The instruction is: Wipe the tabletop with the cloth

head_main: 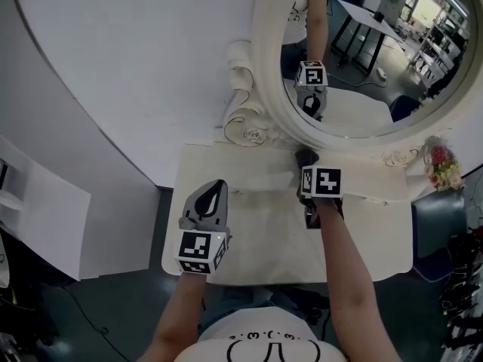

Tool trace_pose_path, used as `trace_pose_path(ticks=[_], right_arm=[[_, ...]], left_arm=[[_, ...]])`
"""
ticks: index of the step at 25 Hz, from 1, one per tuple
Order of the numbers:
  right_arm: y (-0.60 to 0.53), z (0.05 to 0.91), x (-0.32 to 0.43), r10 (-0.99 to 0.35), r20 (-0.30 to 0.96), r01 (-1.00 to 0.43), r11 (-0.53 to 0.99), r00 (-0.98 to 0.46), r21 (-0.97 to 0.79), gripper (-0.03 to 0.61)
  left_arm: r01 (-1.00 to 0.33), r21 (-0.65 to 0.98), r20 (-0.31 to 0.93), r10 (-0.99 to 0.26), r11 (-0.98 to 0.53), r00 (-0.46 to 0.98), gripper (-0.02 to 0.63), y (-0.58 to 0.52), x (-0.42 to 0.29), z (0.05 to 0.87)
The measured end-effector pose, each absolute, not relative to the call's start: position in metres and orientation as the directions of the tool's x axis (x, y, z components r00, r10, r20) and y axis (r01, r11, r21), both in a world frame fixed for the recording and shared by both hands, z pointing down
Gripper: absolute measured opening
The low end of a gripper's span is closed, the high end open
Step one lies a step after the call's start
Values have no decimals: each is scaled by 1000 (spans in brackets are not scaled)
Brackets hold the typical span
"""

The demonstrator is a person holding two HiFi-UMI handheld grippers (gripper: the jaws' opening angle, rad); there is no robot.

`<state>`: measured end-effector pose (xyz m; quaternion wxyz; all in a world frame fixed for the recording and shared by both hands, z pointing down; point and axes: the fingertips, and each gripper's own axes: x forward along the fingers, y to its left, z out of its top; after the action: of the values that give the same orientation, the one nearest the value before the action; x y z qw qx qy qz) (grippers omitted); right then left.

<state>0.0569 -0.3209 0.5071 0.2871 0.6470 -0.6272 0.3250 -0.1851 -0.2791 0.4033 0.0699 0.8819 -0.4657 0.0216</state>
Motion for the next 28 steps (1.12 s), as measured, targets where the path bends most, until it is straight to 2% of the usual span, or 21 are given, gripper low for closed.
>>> trace_pose_path(ticks=[19, 28], right_arm=[[-349, 507, -76, -622, 758, -971, 12, -195, -239, 80], [-361, 508, -139, -622, 712, -910, 3, -326, -414, 80]], left_arm=[[-873, 140, 135, -864, -468, 485, -3, -273, -251, 425], [-889, 158, 143, -881, -429, 450, -3, -273, -282, 431]])
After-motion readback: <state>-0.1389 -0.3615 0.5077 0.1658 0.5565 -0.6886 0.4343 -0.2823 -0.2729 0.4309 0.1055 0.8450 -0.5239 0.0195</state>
